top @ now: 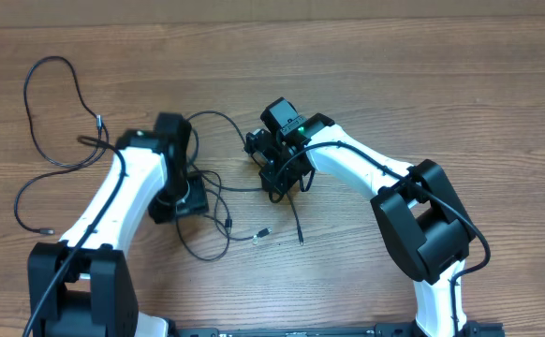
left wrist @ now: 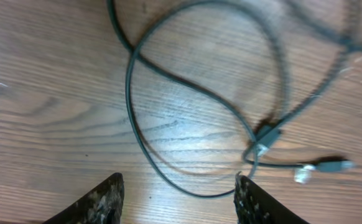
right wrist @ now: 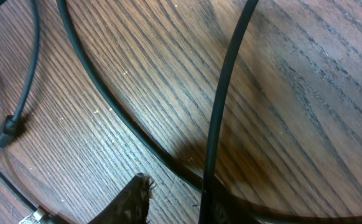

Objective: Untangle cables

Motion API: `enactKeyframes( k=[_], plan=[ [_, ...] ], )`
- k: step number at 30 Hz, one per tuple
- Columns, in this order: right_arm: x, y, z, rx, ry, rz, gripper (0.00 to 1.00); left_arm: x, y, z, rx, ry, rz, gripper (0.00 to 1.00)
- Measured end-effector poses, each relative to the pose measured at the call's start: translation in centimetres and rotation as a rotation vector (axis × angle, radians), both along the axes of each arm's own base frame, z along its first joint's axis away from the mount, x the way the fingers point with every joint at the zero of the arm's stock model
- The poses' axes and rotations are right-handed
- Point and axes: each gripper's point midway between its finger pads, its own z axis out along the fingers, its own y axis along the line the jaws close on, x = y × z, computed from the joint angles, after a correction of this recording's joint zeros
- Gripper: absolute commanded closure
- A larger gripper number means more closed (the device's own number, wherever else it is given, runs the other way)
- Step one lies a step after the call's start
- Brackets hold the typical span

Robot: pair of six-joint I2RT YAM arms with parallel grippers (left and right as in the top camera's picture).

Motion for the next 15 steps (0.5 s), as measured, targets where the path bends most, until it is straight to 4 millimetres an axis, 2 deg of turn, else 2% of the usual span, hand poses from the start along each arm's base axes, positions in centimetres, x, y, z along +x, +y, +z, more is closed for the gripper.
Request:
enactKeyframes(
  k=[2, 5, 10, 15],
  plan=[
    [0.0, 0.0, 0.0, 0.000, 0.000, -0.001, 0.70, 0.8, -0.1, 1.0, -0.004, -0.024, 0.000, 0.41],
    [0.0, 0.0, 0.0, 0.000, 0.000, -0.001, 0.69, 1.3, -0.7, 1.6, -0.035, -0.041, -0.002, 0.31],
    [0.1, -0.1, -0.1, -0.009, -0.008, -0.003, 0.69, 1.2, -1.6, 1.7, -0.086, -0.034, 0.006, 0.30],
    [1.2, -1.0, -0.3, -0.066, -0.052, -0.048, 0.66, 1.3, -1.9, 1.5, -0.102, -0.035, 0.034, 0.32]
  ],
)
